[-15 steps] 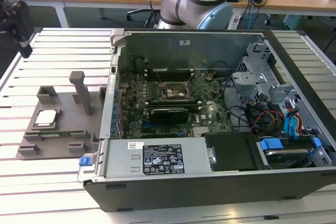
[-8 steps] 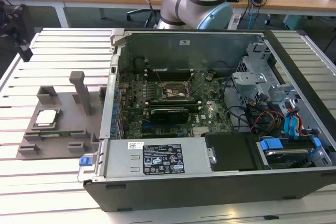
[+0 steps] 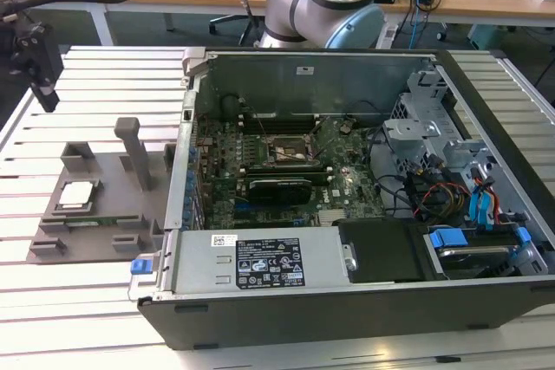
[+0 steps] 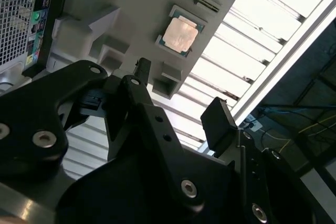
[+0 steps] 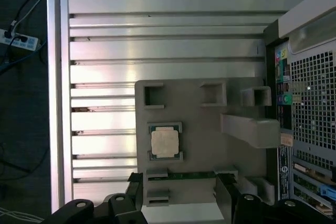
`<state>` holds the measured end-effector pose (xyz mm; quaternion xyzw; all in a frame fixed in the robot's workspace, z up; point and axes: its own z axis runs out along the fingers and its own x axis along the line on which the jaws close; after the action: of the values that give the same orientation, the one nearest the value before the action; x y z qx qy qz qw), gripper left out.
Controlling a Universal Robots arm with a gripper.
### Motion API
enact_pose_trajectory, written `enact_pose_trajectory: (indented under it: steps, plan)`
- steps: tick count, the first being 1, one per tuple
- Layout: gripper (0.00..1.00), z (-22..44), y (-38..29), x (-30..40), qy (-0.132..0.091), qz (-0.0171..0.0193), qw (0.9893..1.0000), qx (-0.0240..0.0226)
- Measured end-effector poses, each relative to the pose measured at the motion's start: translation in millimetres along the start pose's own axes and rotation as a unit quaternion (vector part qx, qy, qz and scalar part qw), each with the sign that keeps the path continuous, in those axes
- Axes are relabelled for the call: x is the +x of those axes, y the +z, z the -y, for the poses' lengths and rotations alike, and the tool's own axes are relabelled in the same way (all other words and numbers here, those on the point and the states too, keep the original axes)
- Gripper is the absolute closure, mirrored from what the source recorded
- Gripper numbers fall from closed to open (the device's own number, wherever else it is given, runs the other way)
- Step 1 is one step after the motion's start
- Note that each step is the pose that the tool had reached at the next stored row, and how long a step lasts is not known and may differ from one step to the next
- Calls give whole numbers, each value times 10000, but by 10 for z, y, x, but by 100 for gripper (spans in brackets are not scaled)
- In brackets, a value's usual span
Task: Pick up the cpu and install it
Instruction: 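Pick up the cpu and move it towards the insertion slot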
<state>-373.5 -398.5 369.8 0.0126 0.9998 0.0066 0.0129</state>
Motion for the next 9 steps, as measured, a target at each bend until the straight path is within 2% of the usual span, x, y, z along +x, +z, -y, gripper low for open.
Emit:
enact_pose_trajectory:
  steps: [9]
  plan:
    - [34,2,141,4,0,1,10000,0]
